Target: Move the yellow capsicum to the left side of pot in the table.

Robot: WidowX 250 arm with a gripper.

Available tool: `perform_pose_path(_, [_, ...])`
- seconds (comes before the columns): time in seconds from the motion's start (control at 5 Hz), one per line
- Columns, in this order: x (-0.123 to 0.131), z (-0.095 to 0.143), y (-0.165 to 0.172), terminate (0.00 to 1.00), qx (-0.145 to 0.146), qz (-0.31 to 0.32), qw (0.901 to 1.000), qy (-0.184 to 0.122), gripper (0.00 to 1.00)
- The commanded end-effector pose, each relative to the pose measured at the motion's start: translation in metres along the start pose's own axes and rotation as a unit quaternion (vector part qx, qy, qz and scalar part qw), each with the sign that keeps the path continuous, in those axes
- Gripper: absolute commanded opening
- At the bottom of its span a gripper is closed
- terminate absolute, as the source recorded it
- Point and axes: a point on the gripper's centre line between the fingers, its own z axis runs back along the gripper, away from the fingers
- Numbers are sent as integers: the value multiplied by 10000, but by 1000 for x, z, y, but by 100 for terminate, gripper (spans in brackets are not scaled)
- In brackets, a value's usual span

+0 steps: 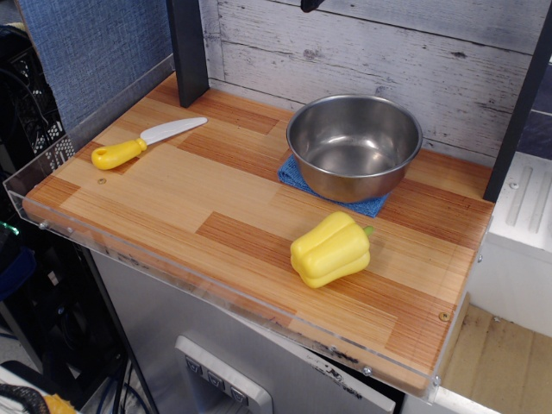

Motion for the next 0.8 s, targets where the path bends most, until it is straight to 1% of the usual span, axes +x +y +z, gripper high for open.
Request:
perform_pose_path(0.0, [0,0,0,0,0,0,10000,0,100])
perform_pose_path(0.2, [-18,-8,-11,0,-114,-258,9996,27,100])
perform_pose_path(0.4, [-31,-19,-18,0,-136,-538,9984,65,100])
perform_pose_path(0.6, [-44,-32,-26,0,-179,-993,9949,16,100])
